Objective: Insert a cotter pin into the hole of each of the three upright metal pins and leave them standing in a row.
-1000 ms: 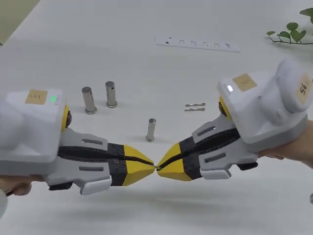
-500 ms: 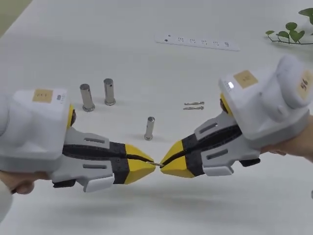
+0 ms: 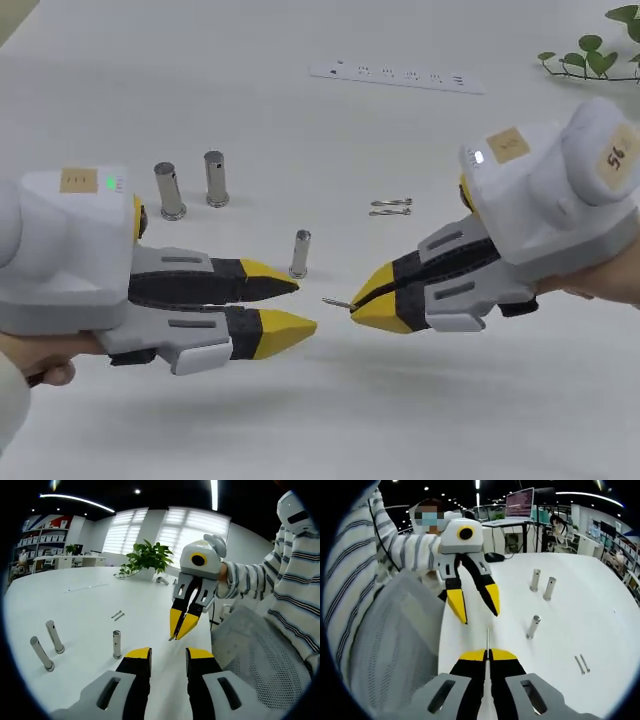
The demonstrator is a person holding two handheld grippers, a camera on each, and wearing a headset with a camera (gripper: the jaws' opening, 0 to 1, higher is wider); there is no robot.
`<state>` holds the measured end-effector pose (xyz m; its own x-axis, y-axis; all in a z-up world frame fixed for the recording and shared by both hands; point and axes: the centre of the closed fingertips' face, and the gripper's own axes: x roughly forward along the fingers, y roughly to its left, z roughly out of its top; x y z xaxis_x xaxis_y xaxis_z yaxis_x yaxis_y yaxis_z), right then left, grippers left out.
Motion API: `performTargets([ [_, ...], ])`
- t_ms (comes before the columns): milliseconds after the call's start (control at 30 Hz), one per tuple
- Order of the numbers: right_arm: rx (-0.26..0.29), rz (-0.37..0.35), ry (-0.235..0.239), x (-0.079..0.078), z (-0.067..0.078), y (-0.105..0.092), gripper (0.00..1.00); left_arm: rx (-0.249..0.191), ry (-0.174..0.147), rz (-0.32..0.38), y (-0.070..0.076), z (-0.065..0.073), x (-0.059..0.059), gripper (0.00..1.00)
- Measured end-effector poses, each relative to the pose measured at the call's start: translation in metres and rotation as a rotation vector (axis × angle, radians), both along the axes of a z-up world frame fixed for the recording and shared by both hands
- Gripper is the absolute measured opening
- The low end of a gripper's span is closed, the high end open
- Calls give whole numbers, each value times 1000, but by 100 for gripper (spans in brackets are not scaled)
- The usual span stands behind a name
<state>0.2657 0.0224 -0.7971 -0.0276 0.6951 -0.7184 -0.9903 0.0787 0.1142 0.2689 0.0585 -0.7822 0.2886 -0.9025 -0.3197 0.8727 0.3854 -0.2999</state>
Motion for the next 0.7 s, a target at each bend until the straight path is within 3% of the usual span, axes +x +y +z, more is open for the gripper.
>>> performTargets([
  [167,-29,-49,12,4,-7,-6,4,10,-14,63,4,-2,13,33],
  [267,-52,-87,5,7,-13,-9,4,49,-98,131,12,0,29,44],
  [367,-51,-118,10,8,-15,-10,4,40,-86,144,12,0,31,51],
  [500,-51,-153,22,11,-19,-11,4,64,-87,195,17,-10,42,59],
  [700,-63,-196,29,17,-22,-14,4,83,-73,252,20,-24,52,61],
])
